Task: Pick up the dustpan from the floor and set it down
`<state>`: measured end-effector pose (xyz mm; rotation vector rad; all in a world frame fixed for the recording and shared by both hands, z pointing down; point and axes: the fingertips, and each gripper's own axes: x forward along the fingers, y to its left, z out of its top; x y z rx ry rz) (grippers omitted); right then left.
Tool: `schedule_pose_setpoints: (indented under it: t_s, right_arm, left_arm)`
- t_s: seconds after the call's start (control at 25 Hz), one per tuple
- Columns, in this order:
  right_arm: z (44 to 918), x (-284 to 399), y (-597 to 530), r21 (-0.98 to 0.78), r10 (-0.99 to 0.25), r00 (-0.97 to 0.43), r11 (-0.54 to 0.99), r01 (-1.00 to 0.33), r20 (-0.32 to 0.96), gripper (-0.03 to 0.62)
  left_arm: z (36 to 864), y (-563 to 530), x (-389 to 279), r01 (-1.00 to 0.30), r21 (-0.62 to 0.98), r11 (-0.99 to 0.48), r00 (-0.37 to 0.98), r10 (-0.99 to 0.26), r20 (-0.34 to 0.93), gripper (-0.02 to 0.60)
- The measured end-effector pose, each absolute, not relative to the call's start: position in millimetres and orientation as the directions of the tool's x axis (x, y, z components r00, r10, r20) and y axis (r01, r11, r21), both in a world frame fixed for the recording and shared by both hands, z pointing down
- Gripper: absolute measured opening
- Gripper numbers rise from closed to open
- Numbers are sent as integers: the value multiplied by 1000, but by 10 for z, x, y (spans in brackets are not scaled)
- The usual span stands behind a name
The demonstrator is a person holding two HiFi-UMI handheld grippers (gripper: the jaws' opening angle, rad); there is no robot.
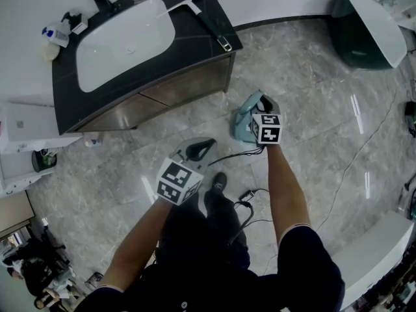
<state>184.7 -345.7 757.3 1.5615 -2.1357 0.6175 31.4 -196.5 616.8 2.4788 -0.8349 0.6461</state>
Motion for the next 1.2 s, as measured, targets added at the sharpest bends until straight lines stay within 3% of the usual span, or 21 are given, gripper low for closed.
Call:
schedule_pose_setpoints:
  t_s: [0.12, 0.28, 0.6, 0.8, 1.08, 1.2]
  right_arm:
    - [7619, 1869, -3456, -115, -756, -257, 236, -965, 601, 109]
    - [7681, 1933, -3376, -124, -738, -220, 184, -975, 638, 187]
    - [7643, 2041, -2729, -198, -696, -163, 30, -980, 700, 193]
    - [6830, 2043, -2385, -223, -811, -92, -48, -974, 578, 190]
    - [5409, 1848, -2002, -194, -939, 72, -144, -970, 336, 21]
    - [4863, 1742, -1893, -172, -966, 113, -154, -973, 231, 8]
  left_arm:
    - [6156, -2071, 313, -627, 259, -735, 721, -421, 551, 14]
    - [6114, -2195, 376, -585, 262, -767, 746, -383, 545, 14]
    - [5927, -2363, 528, -472, 275, -838, 819, -301, 488, 14]
    - [5648, -2391, 674, -350, 279, -894, 883, -215, 416, 15]
    - [5057, -2264, 763, -220, 256, -941, 941, -135, 310, 14]
    - [4816, -2172, 780, -172, 240, -955, 956, -103, 276, 15]
